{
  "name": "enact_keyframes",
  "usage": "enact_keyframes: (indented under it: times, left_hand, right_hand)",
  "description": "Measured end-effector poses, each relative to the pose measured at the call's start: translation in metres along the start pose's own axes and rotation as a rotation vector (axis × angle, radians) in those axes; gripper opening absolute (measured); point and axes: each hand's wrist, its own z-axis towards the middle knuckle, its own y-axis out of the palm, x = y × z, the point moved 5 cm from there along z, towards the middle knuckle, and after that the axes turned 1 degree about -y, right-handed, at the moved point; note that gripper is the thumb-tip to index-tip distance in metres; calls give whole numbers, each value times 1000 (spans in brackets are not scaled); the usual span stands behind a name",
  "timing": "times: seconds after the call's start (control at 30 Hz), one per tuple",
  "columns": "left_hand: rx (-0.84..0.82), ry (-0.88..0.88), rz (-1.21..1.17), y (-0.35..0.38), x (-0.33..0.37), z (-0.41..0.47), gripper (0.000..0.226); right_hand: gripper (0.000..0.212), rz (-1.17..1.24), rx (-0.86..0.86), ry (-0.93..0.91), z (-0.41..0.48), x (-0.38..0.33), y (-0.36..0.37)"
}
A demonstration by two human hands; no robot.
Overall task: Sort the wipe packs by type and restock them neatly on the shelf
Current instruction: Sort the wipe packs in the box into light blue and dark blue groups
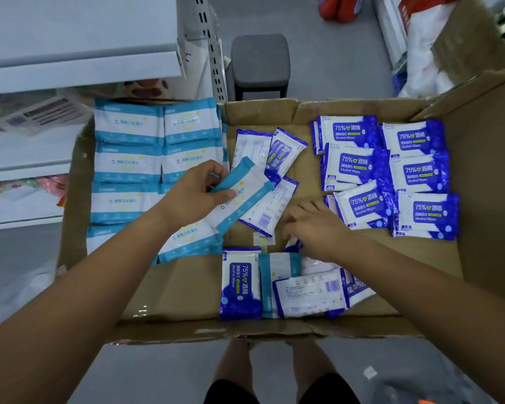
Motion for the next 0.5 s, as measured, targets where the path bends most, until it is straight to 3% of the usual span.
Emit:
enact_keyframes:
  times: [0.13, 0.37, 0.43, 0.5]
  left_hand:
    - [-34, 6, -20, 1, -3, -10, 25]
    - [-87, -50, -44, 0, -4, -21, 36]
    - [-95, -63, -56, -3, -2, -24, 36]
    - [-91, -70, -96, -6, -2, -27, 31]
  right_hand:
    - [38, 170, -107, -72, -11, -13, 11]
    - [18, 514, -194, 75, -26, -20, 27]
    - [14, 712, -120, 171, -32, -5, 18]
    - [17, 1103, -5, 326, -42, 11, 8]
